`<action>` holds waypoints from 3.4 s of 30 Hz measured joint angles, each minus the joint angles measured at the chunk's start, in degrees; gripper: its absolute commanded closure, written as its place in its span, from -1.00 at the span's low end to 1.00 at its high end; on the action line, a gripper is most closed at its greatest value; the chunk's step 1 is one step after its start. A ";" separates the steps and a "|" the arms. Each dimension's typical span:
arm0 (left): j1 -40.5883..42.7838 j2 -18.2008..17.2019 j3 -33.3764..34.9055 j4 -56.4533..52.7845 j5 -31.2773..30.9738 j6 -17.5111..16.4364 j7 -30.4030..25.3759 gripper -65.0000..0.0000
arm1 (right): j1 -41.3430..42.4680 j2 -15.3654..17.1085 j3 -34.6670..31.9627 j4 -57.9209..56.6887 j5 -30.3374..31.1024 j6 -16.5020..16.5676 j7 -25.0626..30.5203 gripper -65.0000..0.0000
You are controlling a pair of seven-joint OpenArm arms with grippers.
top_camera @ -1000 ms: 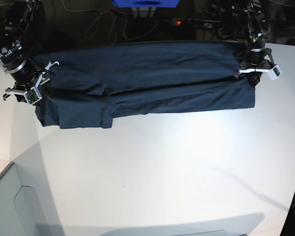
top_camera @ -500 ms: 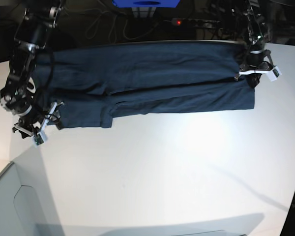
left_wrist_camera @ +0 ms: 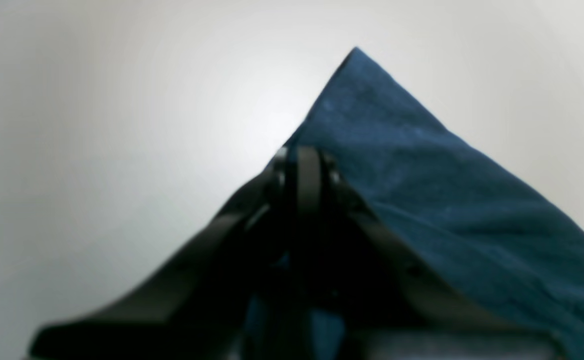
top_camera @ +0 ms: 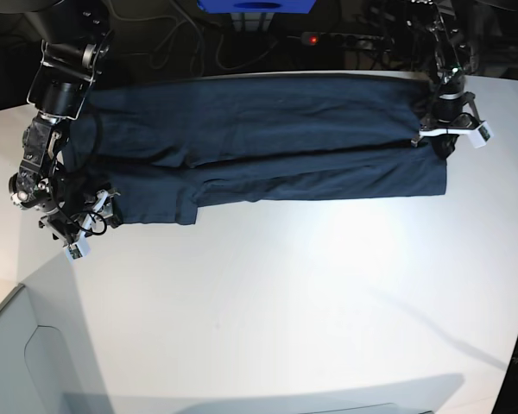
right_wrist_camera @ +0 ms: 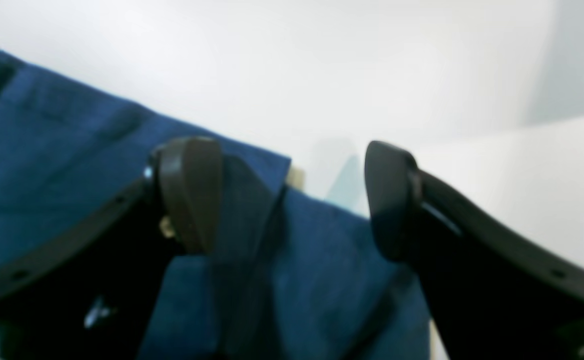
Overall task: Fold the T-shirt properly
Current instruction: 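Release and regrasp the shirt end with the right gripper, then lift the shirt end with the right gripper and fold it inward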
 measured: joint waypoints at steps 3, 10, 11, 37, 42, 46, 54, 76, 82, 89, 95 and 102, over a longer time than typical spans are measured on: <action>0.00 0.00 0.00 0.00 0.00 0.00 0.00 1.00 | 0.04 -0.04 0.00 0.00 0.00 0.00 0.09 0.10; 0.00 0.11 0.00 0.00 0.00 0.00 -0.04 1.00 | -0.24 -0.09 -2.40 0.00 -0.02 0.00 0.02 0.95; 0.00 0.11 0.00 0.00 0.00 0.00 -0.04 1.00 | -0.24 -0.13 -2.69 0.00 0.00 0.00 0.07 1.00; 0.02 0.15 0.00 0.00 -0.04 0.00 -0.04 1.00 | -20.46 -1.84 -2.49 34.69 -0.09 0.02 -0.20 0.99; -0.02 0.07 0.02 0.00 -0.11 -0.02 -0.17 1.00 | -28.46 -3.91 -2.60 45.90 0.55 0.00 0.42 0.99; -0.33 0.07 0.02 0.00 -0.15 -0.07 -0.09 1.00 | -34.07 -6.05 -0.50 53.29 0.44 0.04 0.22 0.99; -0.85 0.00 0.00 0.00 -0.17 0.02 0.22 1.00 | -33.33 -5.88 -0.09 54.34 0.24 0.00 -0.33 0.95; -1.77 0.11 0.00 -0.07 0.02 0.22 0.42 1.00 | 2.45 -3.98 -0.07 0.26 -0.04 0.00 -3.04 0.10; -1.73 0.13 0.00 -0.07 0.02 0.20 0.44 1.00 | 1.53 -1.86 -0.02 -0.96 -0.26 0.00 -0.76 0.10; -1.60 0.13 0.00 -0.07 0.02 0.20 0.46 1.00 | 1.40 -0.28 0.02 -0.87 -0.24 0.00 -0.46 0.09; -1.66 0.13 0.00 -0.07 0.02 0.20 0.44 1.00 | -0.79 -0.24 0.02 -0.63 0.42 0.00 0.59 0.10; -1.75 0.13 0.00 -0.07 0.02 0.20 0.48 1.00 | -3.17 -0.26 0.04 -0.13 1.95 -0.11 2.78 0.15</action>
